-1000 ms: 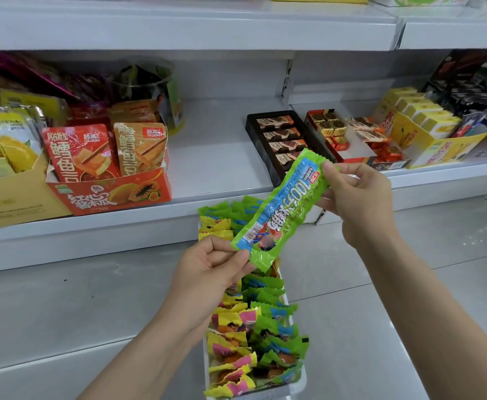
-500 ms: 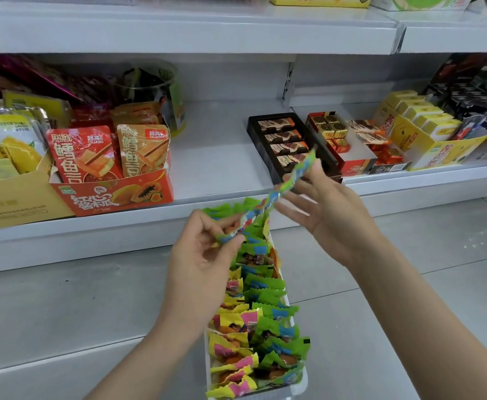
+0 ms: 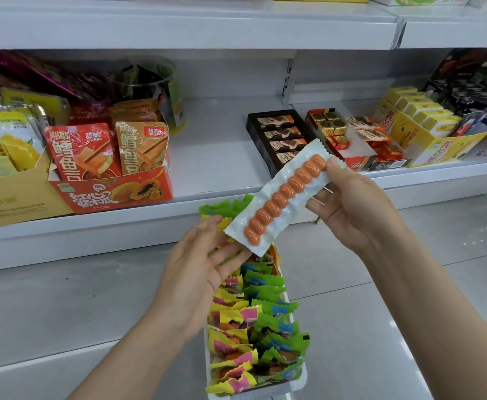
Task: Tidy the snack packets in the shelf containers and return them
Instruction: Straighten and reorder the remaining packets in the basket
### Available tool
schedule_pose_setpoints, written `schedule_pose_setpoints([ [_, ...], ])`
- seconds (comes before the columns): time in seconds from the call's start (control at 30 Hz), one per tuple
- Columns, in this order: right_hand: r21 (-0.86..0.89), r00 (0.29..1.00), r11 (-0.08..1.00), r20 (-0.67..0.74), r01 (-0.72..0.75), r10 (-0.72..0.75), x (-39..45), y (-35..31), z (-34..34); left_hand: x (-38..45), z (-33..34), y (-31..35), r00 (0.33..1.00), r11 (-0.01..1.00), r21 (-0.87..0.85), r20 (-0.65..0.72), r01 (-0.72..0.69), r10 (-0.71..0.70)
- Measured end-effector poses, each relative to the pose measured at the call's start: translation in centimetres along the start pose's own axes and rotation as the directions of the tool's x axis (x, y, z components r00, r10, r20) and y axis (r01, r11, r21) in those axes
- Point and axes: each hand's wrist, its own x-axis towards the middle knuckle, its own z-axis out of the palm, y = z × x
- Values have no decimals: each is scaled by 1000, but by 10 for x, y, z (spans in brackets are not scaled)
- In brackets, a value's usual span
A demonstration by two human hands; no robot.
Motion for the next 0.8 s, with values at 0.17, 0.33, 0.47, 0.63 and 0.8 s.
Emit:
schedule_pose_setpoints([
  [0.17, 8, 1000, 1000, 0, 5, -5, 0, -1, 2, -2, 0, -4, 997, 965, 262, 66, 14, -32],
  [0.33, 9, 1000, 1000, 4, -3, 3, -1, 1, 3, -1, -5, -4, 999, 950, 310, 37, -24, 13],
  [0.47, 40, 1000, 999, 9, -9, 9, -1, -1, 4, -2, -5, -5, 999, 961, 273, 50, -34, 22],
  [0.63, 137, 997, 988, 18, -74, 72, -3, -1, 8, -1, 0, -5, 995, 997, 80, 96, -11, 3],
  [0.8, 99, 993, 989, 34, -114, 111, -5, 1, 8, 3, 6, -4, 986, 972, 165, 41, -168, 163],
])
